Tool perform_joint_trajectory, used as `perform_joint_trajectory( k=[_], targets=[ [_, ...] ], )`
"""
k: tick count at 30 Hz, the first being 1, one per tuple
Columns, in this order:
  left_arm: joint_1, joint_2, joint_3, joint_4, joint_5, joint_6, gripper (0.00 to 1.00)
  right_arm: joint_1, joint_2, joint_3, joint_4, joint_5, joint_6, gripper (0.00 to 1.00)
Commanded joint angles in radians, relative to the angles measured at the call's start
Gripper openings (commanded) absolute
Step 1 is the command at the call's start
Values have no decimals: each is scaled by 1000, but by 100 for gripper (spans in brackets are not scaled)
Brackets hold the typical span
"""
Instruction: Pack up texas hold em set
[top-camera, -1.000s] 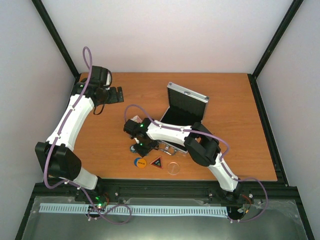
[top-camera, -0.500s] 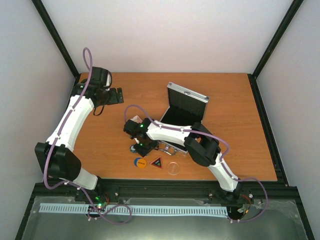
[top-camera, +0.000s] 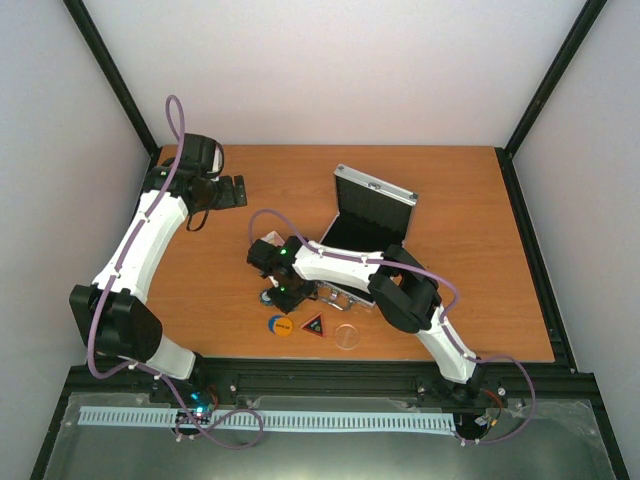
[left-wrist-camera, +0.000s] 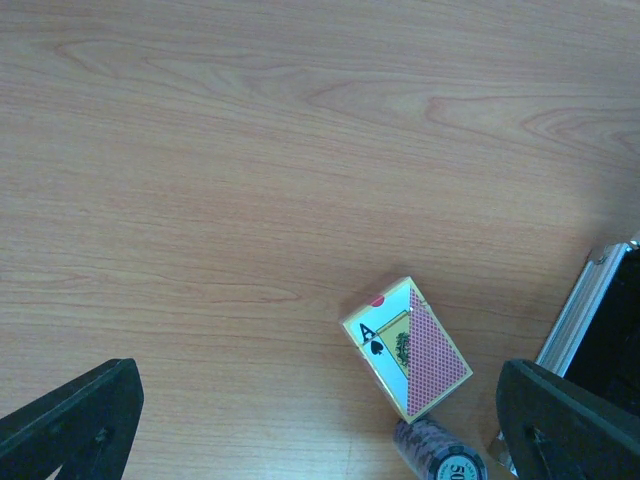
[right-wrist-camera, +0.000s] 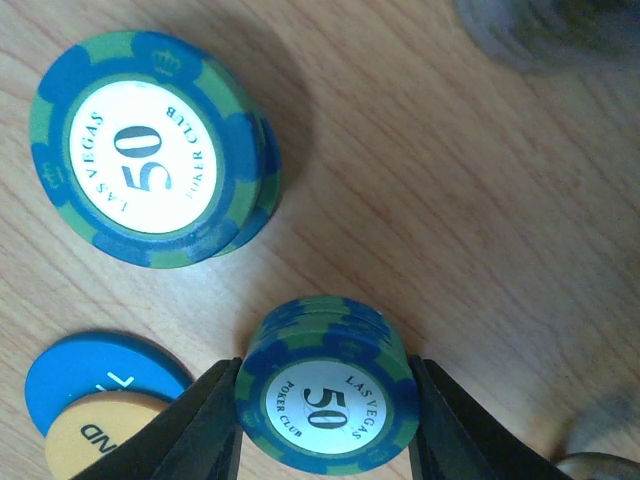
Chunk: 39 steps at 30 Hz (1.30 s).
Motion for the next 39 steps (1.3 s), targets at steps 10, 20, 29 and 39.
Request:
perform_joint_trajectory(
  k=[10, 20, 29, 39],
  targets=[
    [5, -22, 15, 7, -18, 2, 100, 9, -16, 25, -89, 68, -18, 3],
    [9, -25, 11, 6, -22, 4, 100, -27, -87, 45, -78, 21, -36, 3],
    [13, -26, 9, 3, -26, 8, 100, -74, -155, 54, -78, -12, -27, 3],
    [14, -34, 16, -6, 56, 4, 100, -164, -220, 80, -115, 32, -33, 3]
  ],
)
